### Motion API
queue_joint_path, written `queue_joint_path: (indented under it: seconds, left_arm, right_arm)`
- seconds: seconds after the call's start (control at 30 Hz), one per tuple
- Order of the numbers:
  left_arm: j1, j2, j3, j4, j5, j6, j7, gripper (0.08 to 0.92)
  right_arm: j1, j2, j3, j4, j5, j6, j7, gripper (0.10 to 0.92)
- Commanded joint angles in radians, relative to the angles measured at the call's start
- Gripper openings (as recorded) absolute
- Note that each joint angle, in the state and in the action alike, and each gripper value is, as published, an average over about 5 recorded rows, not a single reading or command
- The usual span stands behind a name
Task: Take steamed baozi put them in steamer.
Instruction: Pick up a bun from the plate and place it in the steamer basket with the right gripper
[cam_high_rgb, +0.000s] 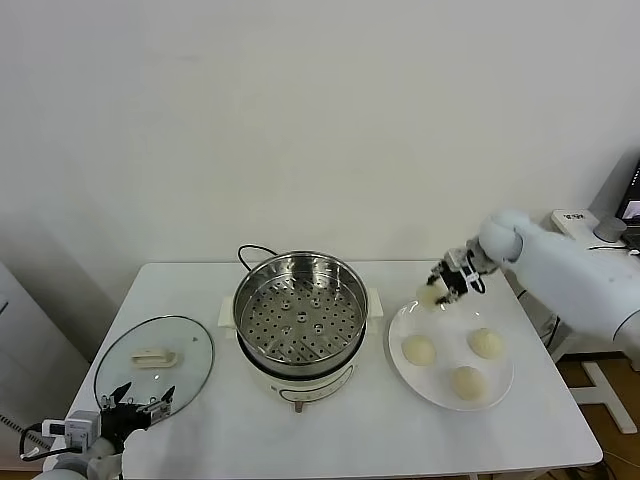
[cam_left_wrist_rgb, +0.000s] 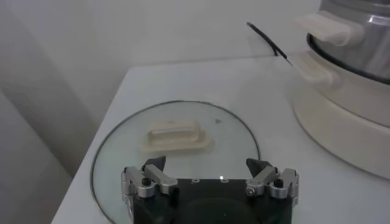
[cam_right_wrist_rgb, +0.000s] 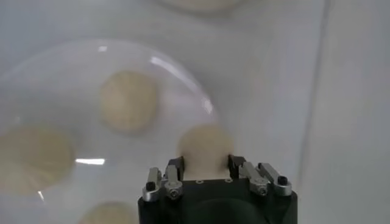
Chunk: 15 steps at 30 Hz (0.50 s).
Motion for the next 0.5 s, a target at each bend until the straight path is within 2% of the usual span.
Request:
queue_joint_path:
  seconds: [0.03, 0.3, 0.5]
  left_arm:
    - [-0.001, 0.0, 0.005, -0.003, 0.007, 0.003, 0.0, 0.823]
    - [-0.001, 0.002, 0.008, -0.006, 0.008, 0.002, 0.0, 0.823]
    - [0.001, 0.001, 0.009, -0.009, 0.009, 0.002, 0.0, 0.823]
  right_arm:
    - [0.281, 0.06, -0.12, 0.072, 0.092, 0.209, -0.05, 0.484]
    - [0.284, 0.263, -0.082, -0.025, 0.08, 0.527, -0.084, 0.484]
    - [0.236, 0.387, -0.057, -0.045, -0.011, 0.635, -0.066, 0.484]
